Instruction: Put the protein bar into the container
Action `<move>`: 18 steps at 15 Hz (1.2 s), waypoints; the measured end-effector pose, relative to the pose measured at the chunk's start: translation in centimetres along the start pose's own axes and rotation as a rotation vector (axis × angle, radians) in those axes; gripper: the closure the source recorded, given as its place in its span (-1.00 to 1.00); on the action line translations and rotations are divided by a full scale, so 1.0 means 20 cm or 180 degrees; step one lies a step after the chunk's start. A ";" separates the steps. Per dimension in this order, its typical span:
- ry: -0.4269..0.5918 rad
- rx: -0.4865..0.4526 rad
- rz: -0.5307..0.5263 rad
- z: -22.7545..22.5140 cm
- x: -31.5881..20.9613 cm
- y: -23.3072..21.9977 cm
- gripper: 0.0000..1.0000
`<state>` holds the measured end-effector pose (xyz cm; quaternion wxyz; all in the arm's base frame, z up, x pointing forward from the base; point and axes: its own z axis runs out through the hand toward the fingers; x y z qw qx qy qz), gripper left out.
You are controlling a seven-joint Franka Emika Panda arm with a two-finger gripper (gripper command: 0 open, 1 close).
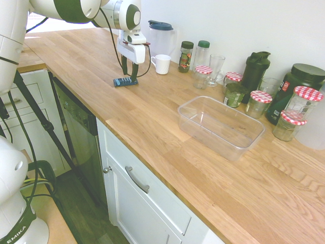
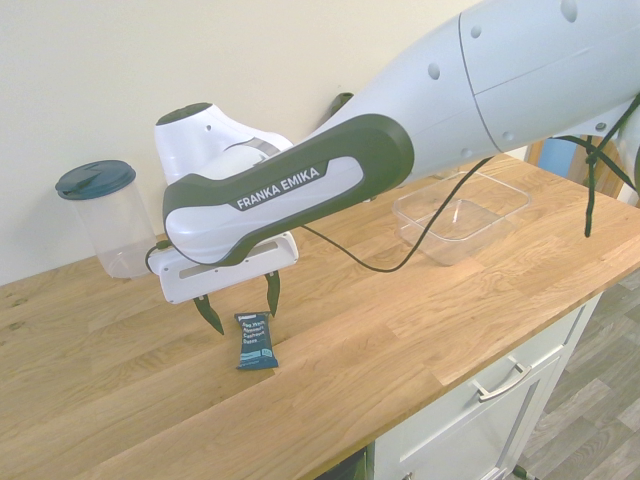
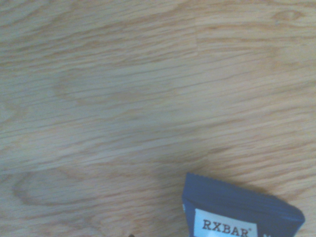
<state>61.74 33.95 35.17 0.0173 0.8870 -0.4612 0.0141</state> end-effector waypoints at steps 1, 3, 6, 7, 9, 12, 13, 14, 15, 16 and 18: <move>-0.0016 -0.0007 -0.0032 0.01 0.02 0.00 -1.00; -0.0053 -0.0018 -0.0079 0.03 0.03 0.00 -1.00; -0.0072 -0.0061 -0.0115 0.08 0.04 0.00 -1.00; -0.0079 -0.0051 -0.0126 0.10 0.04 -0.01 -1.00; -0.0098 -0.0037 -0.0148 0.10 0.05 -0.02 1.00; -0.0104 -0.0029 -0.0182 0.10 0.05 -0.02 1.00; -0.0104 -0.0027 -0.0185 0.10 0.05 -0.03 1.00; -0.0105 -0.0026 -0.0189 0.10 0.05 -0.03 1.00; -0.0108 -0.0027 -0.0193 0.10 0.05 -0.03 1.00; -0.0114 -0.0024 -0.0199 0.10 0.05 -0.03 1.00; -0.0127 -0.0023 -0.0207 0.10 0.05 -0.03 1.00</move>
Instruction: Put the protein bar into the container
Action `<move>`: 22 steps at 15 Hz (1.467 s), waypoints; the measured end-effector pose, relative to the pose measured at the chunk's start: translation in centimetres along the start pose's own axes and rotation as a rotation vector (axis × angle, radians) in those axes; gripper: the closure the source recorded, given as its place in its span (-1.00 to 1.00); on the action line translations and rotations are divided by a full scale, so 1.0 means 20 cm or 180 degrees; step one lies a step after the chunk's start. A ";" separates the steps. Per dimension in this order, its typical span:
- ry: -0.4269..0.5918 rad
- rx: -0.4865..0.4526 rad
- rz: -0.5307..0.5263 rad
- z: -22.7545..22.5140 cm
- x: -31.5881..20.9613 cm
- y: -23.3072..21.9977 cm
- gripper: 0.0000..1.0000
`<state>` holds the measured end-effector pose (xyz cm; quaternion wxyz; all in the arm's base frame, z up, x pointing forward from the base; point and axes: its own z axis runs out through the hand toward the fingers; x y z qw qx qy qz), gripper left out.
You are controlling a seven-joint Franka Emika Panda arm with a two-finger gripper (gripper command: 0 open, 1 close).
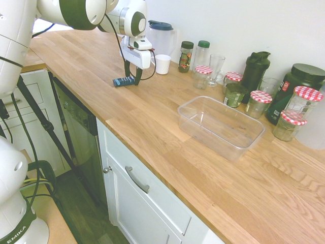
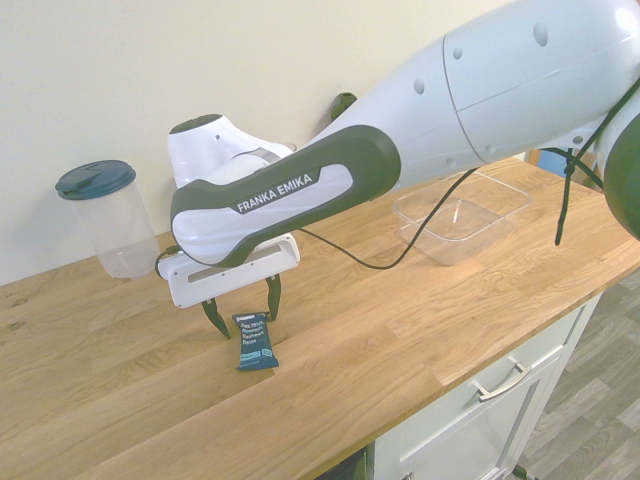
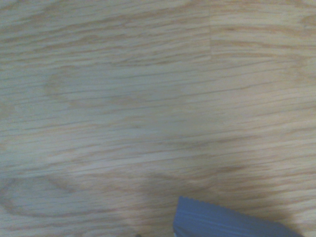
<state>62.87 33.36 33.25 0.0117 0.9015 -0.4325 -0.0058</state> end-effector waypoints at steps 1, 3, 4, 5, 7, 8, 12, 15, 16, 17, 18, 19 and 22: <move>-0.0010 0.0000 0.0002 0.00 0.00 0.00 1.00; -0.0015 0.0000 0.0000 0.00 0.00 0.00 1.00; -0.0015 0.0000 -0.0002 0.00 0.00 0.00 1.00; -0.0015 0.0001 -0.0007 0.00 0.00 0.00 1.00; -0.0015 0.0003 -0.0018 0.00 -0.02 -0.01 1.00; -0.0015 -0.0002 -0.0017 0.00 -0.02 -0.01 1.00; -0.0011 -0.0014 -0.0021 0.00 -0.01 -0.01 1.00; 0.0026 -0.0018 -0.0058 0.00 0.04 0.01 1.00; 0.0038 -0.0017 -0.0087 -0.01 0.07 0.01 1.00; 0.0049 -0.0015 -0.0104 -0.02 0.10 0.02 1.00; 0.0064 -0.0011 -0.0110 -0.05 0.14 0.04 1.00; 0.0077 -0.0008 -0.0108 -0.08 0.18 0.07 1.00; 0.0137 0.0046 -0.0097 -0.27 0.33 0.22 1.00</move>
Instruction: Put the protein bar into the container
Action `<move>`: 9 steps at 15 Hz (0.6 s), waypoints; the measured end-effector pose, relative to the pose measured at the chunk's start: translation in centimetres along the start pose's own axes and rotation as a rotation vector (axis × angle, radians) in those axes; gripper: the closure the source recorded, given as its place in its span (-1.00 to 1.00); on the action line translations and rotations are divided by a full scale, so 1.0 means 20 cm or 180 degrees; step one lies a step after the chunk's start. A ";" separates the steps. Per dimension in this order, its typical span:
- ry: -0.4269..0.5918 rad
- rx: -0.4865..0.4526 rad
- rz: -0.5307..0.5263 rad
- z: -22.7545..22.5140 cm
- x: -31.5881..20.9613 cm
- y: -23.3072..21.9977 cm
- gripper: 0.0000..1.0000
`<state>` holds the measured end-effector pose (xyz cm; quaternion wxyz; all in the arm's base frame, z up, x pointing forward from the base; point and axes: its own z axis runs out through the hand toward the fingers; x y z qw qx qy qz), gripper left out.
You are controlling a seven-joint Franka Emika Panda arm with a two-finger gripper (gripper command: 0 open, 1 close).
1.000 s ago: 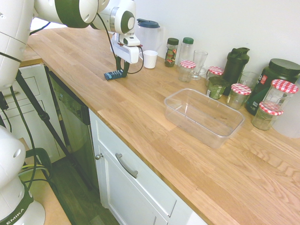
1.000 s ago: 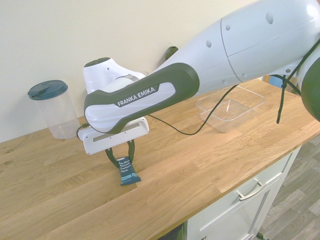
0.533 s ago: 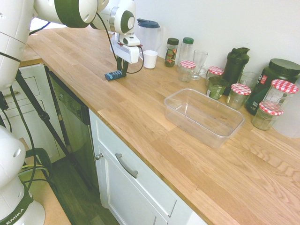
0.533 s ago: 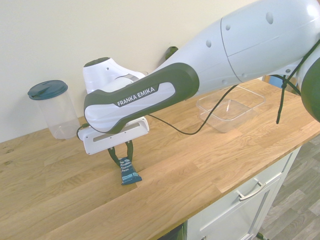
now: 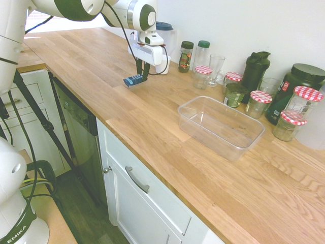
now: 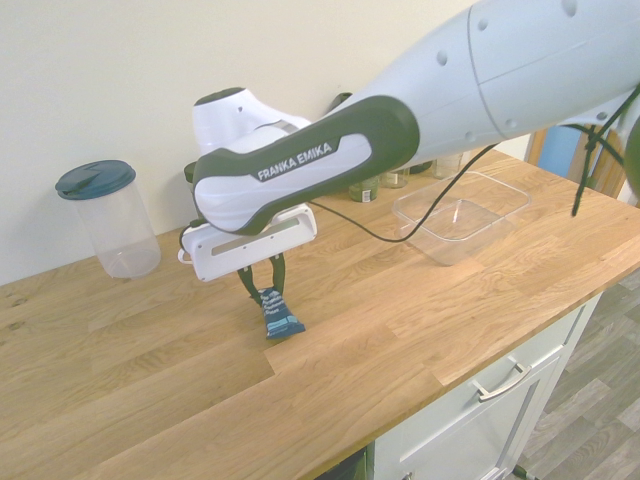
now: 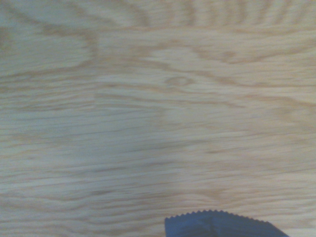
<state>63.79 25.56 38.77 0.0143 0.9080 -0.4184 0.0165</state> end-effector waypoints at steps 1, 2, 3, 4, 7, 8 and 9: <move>0.0030 0.0024 -0.0013 -0.07 0.07 0.08 1.00; 0.0055 0.0047 -0.0012 -0.15 0.14 0.16 1.00; 0.0079 0.0058 0.0008 -0.21 0.21 0.26 1.00; 0.0104 0.0062 0.0043 -0.26 0.29 0.36 1.00; 0.0097 0.0090 0.0162 -0.35 0.54 0.66 1.00; 0.0080 0.0110 0.0201 -0.37 0.64 0.76 1.00; 0.0054 0.0139 0.0231 -0.39 0.73 0.85 1.00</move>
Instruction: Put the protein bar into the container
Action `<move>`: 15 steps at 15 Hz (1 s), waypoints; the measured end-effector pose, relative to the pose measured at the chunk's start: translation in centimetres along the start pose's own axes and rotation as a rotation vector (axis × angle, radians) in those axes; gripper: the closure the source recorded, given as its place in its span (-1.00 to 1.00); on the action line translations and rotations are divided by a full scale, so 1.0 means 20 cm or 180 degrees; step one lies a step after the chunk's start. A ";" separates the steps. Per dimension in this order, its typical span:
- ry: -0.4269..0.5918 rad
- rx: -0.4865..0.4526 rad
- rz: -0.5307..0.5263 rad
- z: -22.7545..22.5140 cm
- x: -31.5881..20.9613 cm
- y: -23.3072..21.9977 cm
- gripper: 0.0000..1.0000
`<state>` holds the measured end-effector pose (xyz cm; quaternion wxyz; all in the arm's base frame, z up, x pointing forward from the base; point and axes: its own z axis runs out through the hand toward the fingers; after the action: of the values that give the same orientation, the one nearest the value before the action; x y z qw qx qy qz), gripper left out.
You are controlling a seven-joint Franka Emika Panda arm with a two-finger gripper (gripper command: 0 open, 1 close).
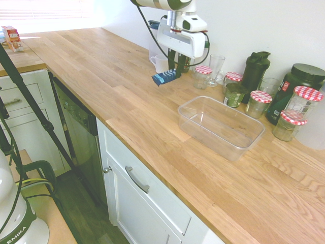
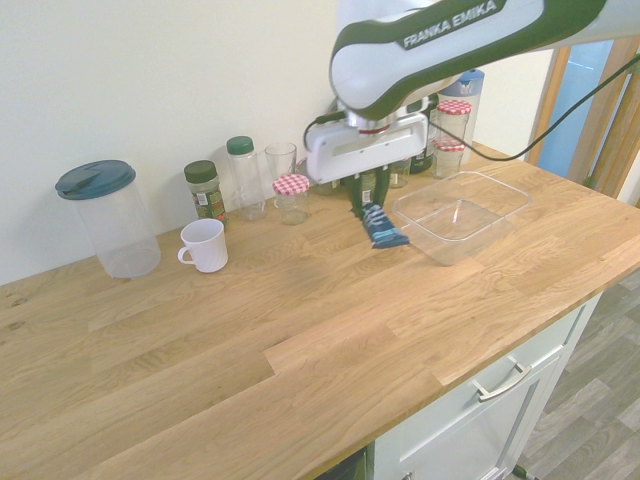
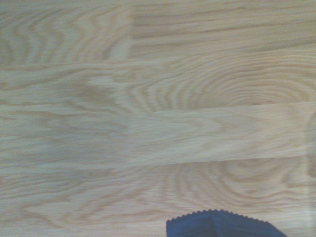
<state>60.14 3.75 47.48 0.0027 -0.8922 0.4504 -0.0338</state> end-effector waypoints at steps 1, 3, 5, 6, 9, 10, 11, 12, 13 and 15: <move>-0.0017 0.0032 0.0027 -0.02 0.10 0.09 1.00; -0.0014 0.0061 0.0066 -0.06 0.25 0.22 1.00; -0.0026 0.0072 0.0089 -0.06 0.37 0.32 1.00; -0.0035 0.0081 0.0105 -0.06 0.42 0.36 1.00; -0.0067 0.0088 0.0119 -0.04 0.53 0.48 1.00; -0.0088 0.0094 0.0121 -0.02 0.57 0.51 1.00; -0.0106 0.0099 0.0122 -0.01 0.60 0.55 1.00; -0.0118 0.0104 0.0121 0.00 0.63 0.57 1.00; -0.0127 0.0106 0.0115 0.01 0.65 0.60 1.00; -0.0149 0.0097 0.0107 0.04 0.69 0.63 1.00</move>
<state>58.26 -14.79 47.01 0.0274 -0.8849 0.4645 -0.0197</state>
